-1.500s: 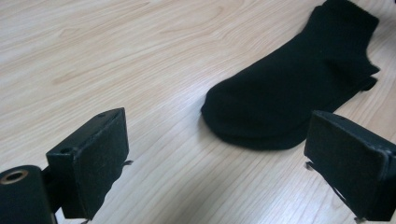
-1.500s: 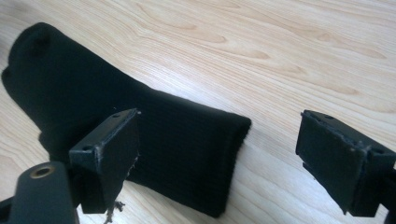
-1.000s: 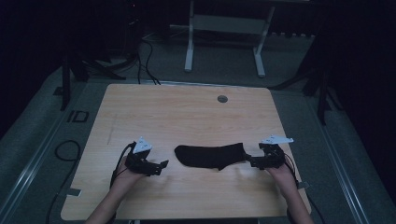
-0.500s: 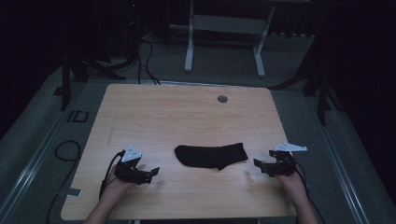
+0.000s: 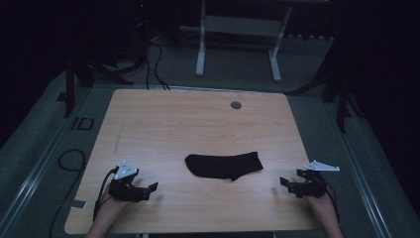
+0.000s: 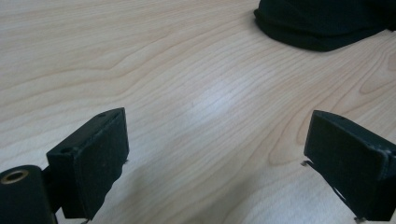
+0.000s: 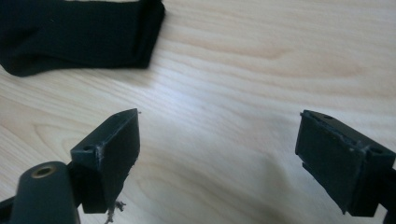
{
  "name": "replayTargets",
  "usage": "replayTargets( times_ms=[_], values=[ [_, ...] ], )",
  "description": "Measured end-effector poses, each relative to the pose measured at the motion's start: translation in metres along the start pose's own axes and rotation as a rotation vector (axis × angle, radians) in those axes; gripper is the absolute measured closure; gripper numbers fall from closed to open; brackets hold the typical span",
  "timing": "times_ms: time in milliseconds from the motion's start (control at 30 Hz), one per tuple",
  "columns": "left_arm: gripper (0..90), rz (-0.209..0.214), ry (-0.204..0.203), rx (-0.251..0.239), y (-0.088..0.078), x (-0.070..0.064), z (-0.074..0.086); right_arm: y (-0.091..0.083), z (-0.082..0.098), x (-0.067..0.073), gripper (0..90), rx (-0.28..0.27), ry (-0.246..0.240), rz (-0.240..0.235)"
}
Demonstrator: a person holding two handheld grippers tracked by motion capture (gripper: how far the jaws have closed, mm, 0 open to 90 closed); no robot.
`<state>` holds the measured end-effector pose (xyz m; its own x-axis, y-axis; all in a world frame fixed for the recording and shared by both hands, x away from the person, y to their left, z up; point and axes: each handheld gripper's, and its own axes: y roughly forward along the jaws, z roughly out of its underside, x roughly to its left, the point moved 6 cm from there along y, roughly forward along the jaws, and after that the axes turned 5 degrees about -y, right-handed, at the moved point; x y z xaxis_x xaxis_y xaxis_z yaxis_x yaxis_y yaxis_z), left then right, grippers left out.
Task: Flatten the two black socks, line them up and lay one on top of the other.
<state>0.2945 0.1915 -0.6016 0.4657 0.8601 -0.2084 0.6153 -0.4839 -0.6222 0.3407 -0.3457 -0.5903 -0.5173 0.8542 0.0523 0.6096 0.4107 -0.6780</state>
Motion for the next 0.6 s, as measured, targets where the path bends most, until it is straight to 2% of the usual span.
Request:
replayTargets(
  times_ms=[367,600],
  values=[
    [6.8,-0.033,-0.043,-0.047,-0.017,0.012,0.008,-0.013,0.015,-0.011,13.9,-0.021,0.044,0.044],
    [6.8,-0.061,-0.073,-0.072,-0.027,0.02,0.014,-0.018,0.021,-0.015,14.0,-0.065,0.037,0.097]
  ],
)
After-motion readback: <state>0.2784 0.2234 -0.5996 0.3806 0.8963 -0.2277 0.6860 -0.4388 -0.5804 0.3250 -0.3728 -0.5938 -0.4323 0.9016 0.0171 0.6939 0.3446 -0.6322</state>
